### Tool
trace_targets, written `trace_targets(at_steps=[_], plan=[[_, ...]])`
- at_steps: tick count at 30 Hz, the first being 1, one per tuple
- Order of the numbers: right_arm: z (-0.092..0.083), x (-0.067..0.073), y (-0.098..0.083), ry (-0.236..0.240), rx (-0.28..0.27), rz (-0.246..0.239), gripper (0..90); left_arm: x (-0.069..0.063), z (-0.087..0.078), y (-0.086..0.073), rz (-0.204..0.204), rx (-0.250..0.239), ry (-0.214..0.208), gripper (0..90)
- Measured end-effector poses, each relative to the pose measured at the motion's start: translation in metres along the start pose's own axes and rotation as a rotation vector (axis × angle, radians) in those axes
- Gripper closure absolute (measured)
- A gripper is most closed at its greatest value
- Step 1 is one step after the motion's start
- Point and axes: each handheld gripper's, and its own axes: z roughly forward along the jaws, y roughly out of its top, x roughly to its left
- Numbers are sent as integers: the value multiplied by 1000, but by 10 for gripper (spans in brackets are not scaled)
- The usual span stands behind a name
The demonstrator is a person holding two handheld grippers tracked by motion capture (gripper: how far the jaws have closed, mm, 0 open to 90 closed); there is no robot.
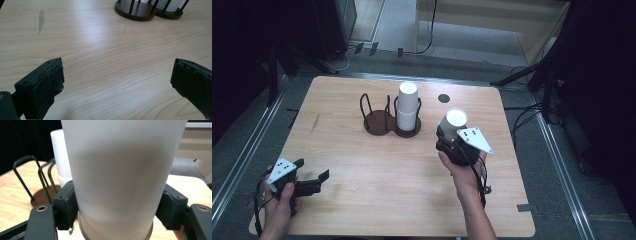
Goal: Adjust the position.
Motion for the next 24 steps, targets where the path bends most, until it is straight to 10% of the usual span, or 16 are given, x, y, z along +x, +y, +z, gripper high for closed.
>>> trace_targets(at_steps=[24], plan=[[-17,18,-56,50,81,-47,295,-68,9,50,64,-53,-90,0]])
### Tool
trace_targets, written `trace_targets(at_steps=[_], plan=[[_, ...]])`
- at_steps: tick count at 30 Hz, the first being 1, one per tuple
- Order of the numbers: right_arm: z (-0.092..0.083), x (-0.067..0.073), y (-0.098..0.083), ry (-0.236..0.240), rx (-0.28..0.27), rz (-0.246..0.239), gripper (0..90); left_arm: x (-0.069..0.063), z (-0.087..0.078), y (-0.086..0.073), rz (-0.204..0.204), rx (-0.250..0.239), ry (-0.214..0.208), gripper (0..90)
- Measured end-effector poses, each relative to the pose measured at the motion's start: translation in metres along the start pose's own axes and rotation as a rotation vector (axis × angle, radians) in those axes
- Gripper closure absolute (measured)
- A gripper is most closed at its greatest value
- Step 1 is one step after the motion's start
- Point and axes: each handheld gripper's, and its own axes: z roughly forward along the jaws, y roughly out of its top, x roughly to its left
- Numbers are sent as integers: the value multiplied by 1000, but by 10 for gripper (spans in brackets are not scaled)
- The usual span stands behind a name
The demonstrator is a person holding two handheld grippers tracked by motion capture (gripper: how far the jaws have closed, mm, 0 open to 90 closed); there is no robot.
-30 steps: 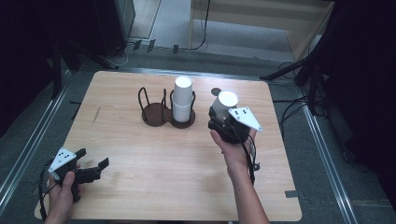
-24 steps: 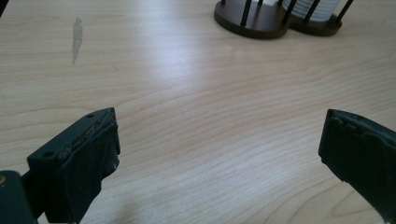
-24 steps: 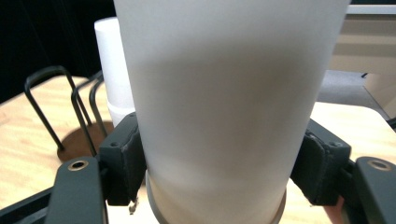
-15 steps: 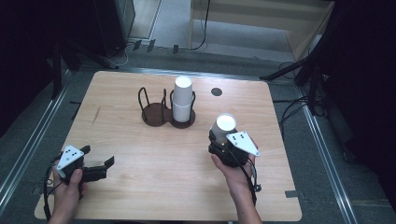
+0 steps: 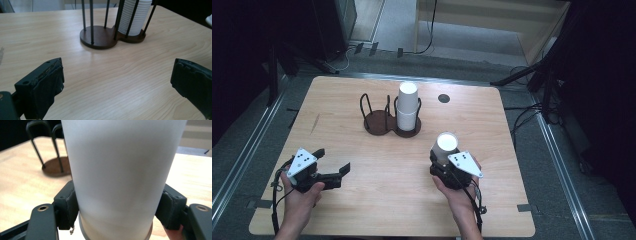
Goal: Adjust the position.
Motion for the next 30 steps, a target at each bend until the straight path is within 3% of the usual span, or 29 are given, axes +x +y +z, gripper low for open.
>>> trace_targets(at_steps=[3,7,11,22,25,30], plan=[[0,8,-3,24,10,-26,295,-11,4,6,8,11,-31,0],[0,18,-8,59,24,-37,297,-19,11,10,-14,36,-112,0],[2,30,-13,104,39,-39,300,-33,14,13,33,45,-138,30],[6,63,-25,190,74,-90,303,-69,19,15,91,41,-253,76],[6,71,-28,212,86,-103,304,-77,20,15,110,38,-258,134],[7,85,-32,250,92,-132,303,-89,20,14,140,34,-298,144]])
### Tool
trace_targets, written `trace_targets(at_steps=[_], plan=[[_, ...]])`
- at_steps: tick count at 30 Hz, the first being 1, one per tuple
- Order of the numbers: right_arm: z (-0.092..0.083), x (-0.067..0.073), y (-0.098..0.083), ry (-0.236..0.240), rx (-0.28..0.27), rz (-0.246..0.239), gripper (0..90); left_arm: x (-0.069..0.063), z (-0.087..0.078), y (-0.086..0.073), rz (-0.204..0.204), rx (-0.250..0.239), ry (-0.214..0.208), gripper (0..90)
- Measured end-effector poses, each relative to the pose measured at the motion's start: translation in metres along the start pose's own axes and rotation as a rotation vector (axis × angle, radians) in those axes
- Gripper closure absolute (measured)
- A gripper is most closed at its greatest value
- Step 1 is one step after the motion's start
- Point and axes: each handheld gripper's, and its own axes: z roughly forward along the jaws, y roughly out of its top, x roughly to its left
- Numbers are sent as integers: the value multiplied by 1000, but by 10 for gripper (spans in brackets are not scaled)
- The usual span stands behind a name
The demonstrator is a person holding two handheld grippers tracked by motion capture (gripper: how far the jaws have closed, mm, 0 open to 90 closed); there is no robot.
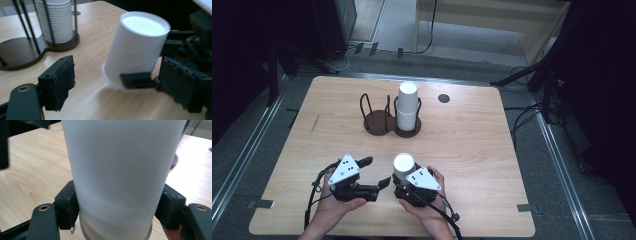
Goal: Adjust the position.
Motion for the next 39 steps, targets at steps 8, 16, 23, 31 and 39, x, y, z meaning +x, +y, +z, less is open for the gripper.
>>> trace_targets(at_steps=[8,16,23,31,39], plan=[[3,16,-2,43,-1,-51,300,-10,4,-2,32,2,-23,209],[0,27,0,103,-27,-85,297,-13,3,-2,52,-12,-37,299],[-1,25,0,98,-29,-80,286,-13,-1,-2,89,-27,-38,349],[-2,25,0,93,-50,-78,287,-8,-4,0,12,-45,-51,361],[-1,33,-2,116,-55,-119,282,-10,-2,-1,18,-29,-40,305]])
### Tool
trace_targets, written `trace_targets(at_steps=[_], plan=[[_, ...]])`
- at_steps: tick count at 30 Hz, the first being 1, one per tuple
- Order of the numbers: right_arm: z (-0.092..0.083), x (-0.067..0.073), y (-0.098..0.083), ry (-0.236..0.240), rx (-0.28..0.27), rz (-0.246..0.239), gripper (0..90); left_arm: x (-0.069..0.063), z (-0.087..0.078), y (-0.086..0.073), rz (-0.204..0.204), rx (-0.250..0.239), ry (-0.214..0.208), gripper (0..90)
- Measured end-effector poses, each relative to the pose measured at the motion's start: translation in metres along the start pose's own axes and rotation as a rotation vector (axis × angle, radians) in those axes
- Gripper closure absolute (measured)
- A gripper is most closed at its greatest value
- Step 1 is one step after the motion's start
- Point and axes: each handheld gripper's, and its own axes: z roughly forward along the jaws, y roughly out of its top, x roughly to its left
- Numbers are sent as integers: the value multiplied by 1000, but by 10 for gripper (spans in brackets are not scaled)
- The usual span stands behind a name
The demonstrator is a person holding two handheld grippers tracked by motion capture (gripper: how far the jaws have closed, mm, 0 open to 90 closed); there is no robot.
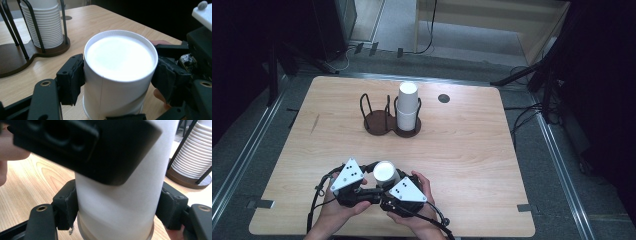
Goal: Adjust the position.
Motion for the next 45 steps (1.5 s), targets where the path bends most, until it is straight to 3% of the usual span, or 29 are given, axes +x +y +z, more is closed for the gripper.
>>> trace_targets(at_steps=[6,9,12,15,18,23,31,40,45], plan=[[0,0,-1,8,-6,-6,261,-2,-1,0,12,4,6,343],[0,1,-1,1,-5,0,199,-4,-1,0,24,4,9,360],[2,2,-1,-19,-2,-3,146,-2,-3,2,11,-10,3,363],[2,2,-3,-14,-16,-3,189,1,-4,2,-1,-8,-8,362],[1,3,-4,-19,-34,-45,227,4,-5,3,-13,9,-25,351],[1,8,-8,-78,-16,-179,277,6,-4,8,-13,92,-37,312],[3,13,-11,-151,-13,-315,292,9,-2,10,-40,178,-34,284],[1,13,-14,-197,-28,-469,293,11,-3,10,-48,176,-54,299],[0,13,-15,-200,-31,-498,291,12,-3,10,-59,177,-63,298]])
